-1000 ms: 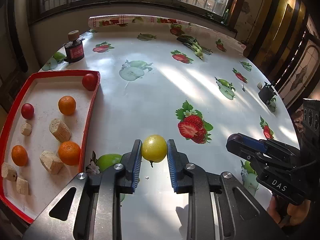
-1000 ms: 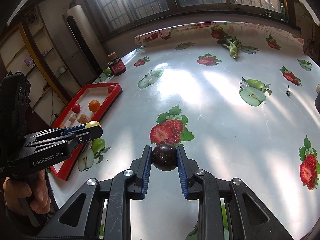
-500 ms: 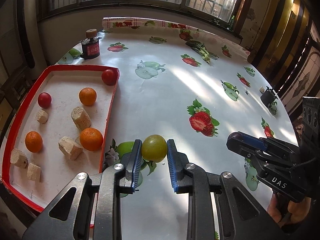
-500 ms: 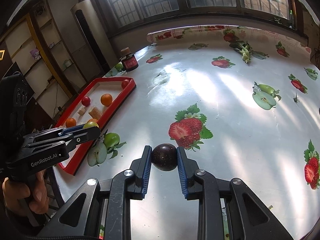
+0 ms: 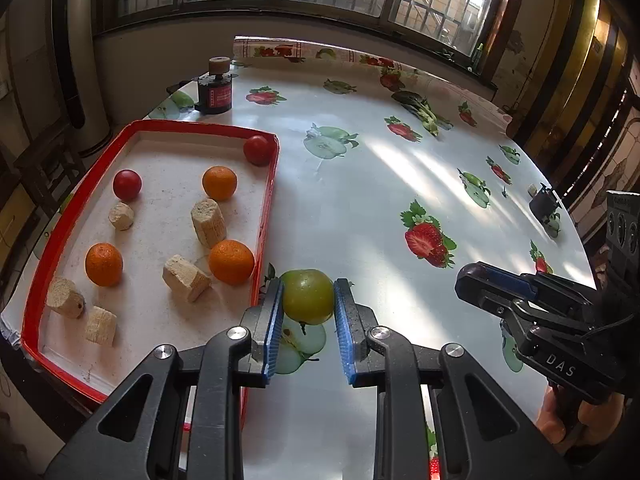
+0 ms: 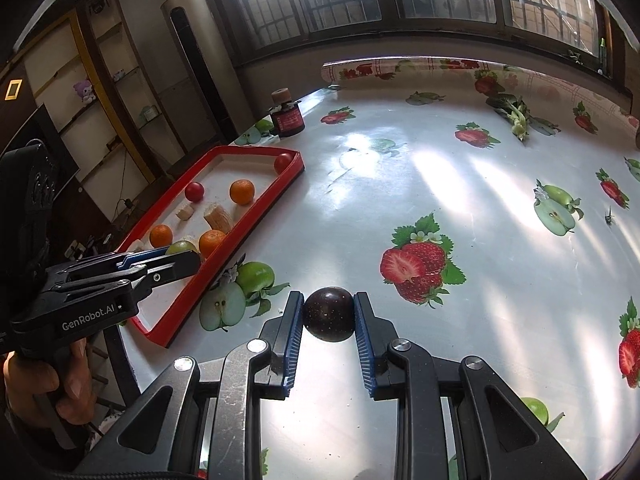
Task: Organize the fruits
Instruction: 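Carry both plums over the red tray and open both tools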
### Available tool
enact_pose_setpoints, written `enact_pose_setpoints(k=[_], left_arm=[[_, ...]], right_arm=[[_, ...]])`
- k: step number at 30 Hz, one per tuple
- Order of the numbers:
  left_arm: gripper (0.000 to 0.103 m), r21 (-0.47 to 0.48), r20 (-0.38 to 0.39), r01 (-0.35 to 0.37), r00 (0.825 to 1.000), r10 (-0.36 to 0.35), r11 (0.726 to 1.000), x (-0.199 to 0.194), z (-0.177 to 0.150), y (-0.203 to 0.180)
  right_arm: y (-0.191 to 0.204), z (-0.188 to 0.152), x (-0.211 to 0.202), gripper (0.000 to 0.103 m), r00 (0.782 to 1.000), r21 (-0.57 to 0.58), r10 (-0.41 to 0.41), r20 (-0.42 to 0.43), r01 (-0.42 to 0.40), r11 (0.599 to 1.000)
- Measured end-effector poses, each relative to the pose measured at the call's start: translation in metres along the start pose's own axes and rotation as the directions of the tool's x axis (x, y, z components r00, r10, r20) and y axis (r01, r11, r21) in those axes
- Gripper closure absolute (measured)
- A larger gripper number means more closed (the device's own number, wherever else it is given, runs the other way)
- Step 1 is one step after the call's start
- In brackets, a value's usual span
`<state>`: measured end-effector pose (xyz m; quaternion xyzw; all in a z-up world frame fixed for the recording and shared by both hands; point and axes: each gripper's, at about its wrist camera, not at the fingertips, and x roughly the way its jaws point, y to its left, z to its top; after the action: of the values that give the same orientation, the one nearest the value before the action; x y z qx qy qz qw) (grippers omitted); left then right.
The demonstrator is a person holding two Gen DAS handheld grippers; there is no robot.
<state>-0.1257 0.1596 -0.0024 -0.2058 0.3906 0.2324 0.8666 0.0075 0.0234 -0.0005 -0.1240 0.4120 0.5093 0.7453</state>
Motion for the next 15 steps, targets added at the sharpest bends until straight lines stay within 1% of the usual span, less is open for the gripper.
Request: enact_pose_setpoints(k=[7, 15], left_arm=[[0.081, -0.028, -0.001, -0.019, 1.0, 0.019, 0.999, -0.004, -0.006, 0.019], [0.081, -0.074, 0.003, -0.058, 0.998, 0.059, 0.996, -0.014, -0.012, 0.054]], right_arm=[[0.018, 0.004, 0.008, 0.078, 1.0, -0.031, 0.018, -0.009, -0.018, 0.999], [0.039, 0.012, 0.025, 0.078, 0.999, -0.065, 0.044, -0.029, -0.045, 0.997]])
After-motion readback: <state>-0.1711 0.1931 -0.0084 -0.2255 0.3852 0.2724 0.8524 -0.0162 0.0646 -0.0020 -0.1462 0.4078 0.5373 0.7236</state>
